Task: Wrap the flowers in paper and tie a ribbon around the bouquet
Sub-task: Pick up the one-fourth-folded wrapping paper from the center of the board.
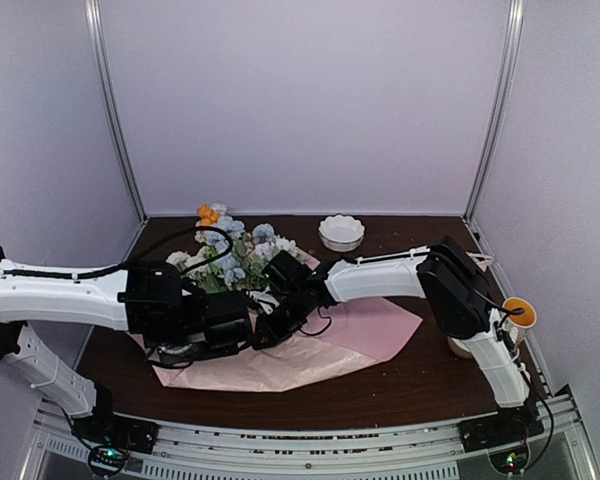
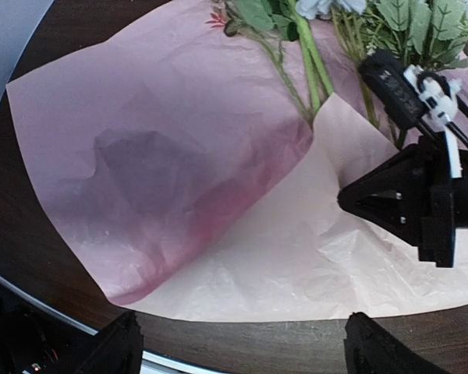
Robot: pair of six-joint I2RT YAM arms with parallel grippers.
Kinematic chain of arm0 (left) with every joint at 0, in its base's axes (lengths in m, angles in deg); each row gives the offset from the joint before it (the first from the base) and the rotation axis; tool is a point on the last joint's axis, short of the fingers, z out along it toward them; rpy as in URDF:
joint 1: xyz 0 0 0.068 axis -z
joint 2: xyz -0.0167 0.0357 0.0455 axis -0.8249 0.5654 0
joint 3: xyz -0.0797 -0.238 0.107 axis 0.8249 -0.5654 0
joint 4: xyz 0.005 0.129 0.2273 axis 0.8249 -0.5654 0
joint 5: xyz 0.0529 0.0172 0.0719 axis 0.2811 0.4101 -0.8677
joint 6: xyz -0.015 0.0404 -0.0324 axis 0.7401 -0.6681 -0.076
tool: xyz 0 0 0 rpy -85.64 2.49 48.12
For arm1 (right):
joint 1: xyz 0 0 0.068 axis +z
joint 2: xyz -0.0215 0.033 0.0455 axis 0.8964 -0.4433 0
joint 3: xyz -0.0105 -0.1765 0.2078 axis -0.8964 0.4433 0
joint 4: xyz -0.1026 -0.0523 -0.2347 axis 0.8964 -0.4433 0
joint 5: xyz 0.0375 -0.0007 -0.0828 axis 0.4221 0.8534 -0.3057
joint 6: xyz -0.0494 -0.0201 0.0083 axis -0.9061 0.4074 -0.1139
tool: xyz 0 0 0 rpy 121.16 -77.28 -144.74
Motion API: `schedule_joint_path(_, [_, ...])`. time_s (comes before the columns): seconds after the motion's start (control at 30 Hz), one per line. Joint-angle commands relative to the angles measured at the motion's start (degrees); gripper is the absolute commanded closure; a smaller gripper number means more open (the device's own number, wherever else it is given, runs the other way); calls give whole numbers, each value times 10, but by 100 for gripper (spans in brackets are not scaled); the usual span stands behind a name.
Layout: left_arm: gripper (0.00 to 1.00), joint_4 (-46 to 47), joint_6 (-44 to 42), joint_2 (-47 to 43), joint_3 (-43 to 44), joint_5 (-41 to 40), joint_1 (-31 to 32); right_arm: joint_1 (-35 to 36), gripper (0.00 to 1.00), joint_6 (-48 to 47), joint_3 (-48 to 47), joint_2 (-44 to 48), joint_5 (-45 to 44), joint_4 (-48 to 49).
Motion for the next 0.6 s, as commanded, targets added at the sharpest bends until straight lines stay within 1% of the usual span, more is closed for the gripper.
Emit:
schedule_joint_path(0.0, [7, -85, 20, 30, 50, -42, 21, 3, 92, -13, 42, 16, -56, -8])
schedule_joint_path(0.03, [7, -58, 9, 21, 31, -30, 20, 4, 92, -13, 47, 18, -58, -5])
schedule_joint_path(0.13, [7, 74, -25, -24, -74, 33, 19, 5, 92, -17, 50, 19, -54, -6])
schedule_joint_path(0.17, [7, 110, -29, -40, -122, 59, 16, 6, 92, -19, 51, 20, -54, -6])
schedule_joint_path(0.27, [6, 198, -24, -88, -221, 108, 12, 10, 92, -23, 52, 20, -60, -7])
schedule_joint_path(0.33, [3, 285, -50, -112, -273, 130, 2, 13, 93, -26, 52, 21, -62, -7])
schedule_joint_path(0.4, [2, 325, -62, -119, -297, 129, -8, 15, 93, -28, 55, 21, -63, -8])
schedule_joint_path(0.5, [2, 351, -72, -130, -322, 130, -37, 16, 93, -28, 60, 24, -65, -5])
schedule_joint_path(0.57, [2, 397, -51, -156, -363, 128, -47, 16, 93, -28, 65, 28, -67, -1])
